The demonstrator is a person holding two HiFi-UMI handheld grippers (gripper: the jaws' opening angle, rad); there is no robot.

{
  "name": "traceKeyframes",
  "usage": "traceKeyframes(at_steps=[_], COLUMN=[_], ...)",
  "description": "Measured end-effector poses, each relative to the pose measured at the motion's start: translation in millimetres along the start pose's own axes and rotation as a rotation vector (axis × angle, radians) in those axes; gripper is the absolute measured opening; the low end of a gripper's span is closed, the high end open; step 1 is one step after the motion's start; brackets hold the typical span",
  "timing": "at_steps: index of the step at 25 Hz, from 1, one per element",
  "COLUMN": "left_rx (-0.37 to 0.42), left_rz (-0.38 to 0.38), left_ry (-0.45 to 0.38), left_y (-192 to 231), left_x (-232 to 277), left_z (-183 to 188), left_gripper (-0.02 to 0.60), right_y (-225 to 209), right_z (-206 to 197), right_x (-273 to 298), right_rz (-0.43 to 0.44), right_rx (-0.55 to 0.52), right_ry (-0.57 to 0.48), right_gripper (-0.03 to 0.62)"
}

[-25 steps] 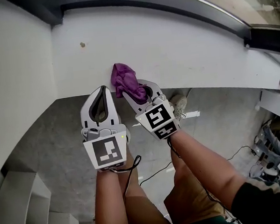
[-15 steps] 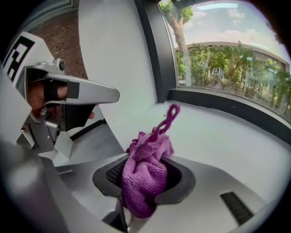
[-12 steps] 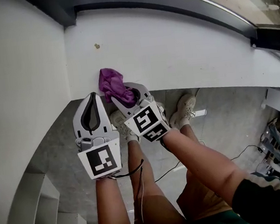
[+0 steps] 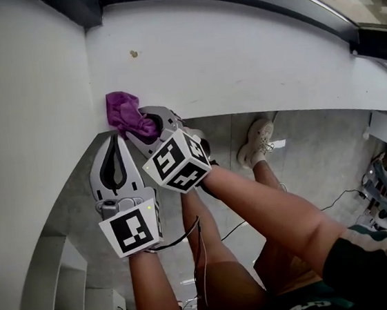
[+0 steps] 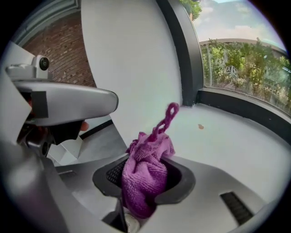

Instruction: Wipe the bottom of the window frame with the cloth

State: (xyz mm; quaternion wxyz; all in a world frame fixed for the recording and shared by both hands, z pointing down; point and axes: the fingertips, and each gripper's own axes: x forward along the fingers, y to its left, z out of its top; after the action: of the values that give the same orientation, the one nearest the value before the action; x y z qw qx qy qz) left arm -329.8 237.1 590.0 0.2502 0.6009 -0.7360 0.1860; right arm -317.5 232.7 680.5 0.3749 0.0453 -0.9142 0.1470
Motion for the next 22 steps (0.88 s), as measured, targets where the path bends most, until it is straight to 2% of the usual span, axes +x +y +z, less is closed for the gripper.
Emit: traceKeyframes(at_steps=[8,13,22], left_rx=[-0.046,-0.067,-0.075], left_rz=[0.044,0.043,0.037], left_ry=[0.0,0.001,-0.008], left_y=[14.1,14.1,15.8], left_x=[-4.5,-0.5,11.3], left_z=[-7.3,-6.6,-0.4], left_gripper=[0.005,0.005,0.005], right_y=[21.7,16.5,-13.5], right_z=[12.2,17.5,44.5], right_x=[15.6,16.2,26.6], right_rz=[0.122,0.134,0.096], right_rx=[-0.096,-0.092,-0.098], right_ry=[0.012,0.021,-0.005], right_gripper=[0.153,0.153,0.153])
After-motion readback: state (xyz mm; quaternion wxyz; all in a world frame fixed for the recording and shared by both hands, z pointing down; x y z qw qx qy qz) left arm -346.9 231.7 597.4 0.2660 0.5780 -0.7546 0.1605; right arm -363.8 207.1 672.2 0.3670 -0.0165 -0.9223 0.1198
